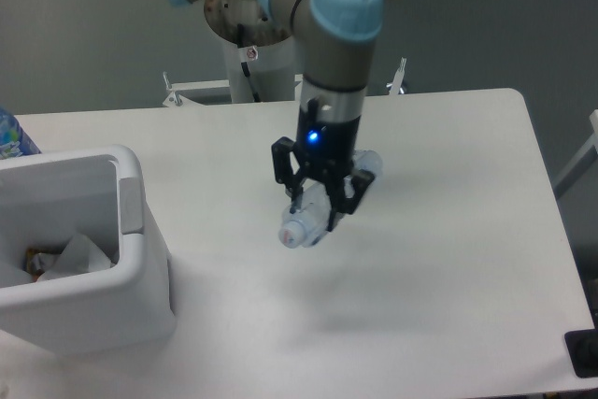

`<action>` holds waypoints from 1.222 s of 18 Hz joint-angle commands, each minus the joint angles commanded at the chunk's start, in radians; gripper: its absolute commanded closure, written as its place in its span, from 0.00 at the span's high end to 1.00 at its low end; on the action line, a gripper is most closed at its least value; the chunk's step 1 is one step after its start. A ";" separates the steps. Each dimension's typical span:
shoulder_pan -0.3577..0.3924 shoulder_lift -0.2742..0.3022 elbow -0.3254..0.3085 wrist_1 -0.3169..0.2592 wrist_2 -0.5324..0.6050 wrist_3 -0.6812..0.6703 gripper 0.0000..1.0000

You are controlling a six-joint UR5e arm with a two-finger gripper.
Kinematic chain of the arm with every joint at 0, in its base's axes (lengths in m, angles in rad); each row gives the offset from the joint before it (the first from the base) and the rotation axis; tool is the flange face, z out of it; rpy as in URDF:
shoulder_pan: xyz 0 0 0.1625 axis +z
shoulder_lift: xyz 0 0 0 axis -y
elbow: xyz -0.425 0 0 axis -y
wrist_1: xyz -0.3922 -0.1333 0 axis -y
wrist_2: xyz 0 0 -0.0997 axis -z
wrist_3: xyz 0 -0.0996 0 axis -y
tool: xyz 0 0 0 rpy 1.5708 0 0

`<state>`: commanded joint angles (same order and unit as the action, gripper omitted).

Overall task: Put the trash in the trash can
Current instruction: 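Lift the bottle and carry it over the trash bin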

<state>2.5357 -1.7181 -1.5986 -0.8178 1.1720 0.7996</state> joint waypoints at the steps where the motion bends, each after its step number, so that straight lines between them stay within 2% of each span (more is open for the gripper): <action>1: 0.000 0.000 0.012 0.005 -0.003 -0.025 0.61; 2: -0.008 0.000 0.069 0.014 -0.006 -0.096 0.61; 4: -0.018 -0.002 0.132 0.014 -0.006 -0.181 0.61; 7: -0.055 -0.005 0.193 0.017 -0.006 -0.279 0.61; 10: -0.092 -0.011 0.246 0.049 -0.005 -0.393 0.61; 22: -0.333 -0.026 0.270 0.057 -0.005 -0.476 0.61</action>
<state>2.2030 -1.7441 -1.3285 -0.7609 1.1674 0.3237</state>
